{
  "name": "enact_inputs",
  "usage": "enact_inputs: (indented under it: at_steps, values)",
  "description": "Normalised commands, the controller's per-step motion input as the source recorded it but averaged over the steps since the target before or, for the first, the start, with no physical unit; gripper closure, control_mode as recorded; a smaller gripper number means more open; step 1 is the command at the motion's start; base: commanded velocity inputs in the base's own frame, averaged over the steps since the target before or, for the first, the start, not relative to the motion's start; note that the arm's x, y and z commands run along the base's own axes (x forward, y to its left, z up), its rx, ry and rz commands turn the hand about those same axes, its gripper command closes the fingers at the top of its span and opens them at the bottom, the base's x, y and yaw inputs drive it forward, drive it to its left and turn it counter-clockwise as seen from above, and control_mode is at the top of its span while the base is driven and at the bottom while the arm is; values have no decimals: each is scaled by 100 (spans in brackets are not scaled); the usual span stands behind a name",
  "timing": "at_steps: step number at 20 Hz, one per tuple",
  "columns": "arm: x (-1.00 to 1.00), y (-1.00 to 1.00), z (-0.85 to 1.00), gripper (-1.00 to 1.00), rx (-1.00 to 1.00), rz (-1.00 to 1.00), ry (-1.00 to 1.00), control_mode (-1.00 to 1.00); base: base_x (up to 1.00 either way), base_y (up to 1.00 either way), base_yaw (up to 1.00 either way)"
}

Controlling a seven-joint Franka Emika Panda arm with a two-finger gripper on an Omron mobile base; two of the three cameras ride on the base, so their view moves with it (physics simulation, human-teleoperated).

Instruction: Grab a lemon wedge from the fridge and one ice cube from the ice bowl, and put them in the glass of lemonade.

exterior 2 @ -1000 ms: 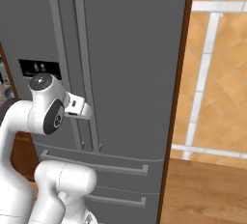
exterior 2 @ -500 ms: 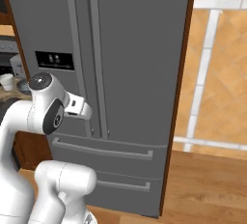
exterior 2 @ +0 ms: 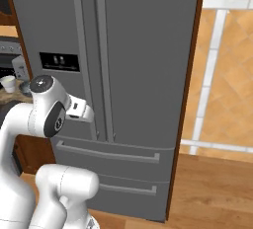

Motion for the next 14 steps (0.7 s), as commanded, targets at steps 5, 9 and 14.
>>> enact_inputs:
  at_steps: [5,9,14]
  values:
    - [-2,2,-4,-100,0,-2,0,-100,-4,0,-1]
    - [0,1,-1,-100,0,0,-1,-100,0,0,0]
    - [0,-4,0,-100,0,0,-3,-100,0,0,0]
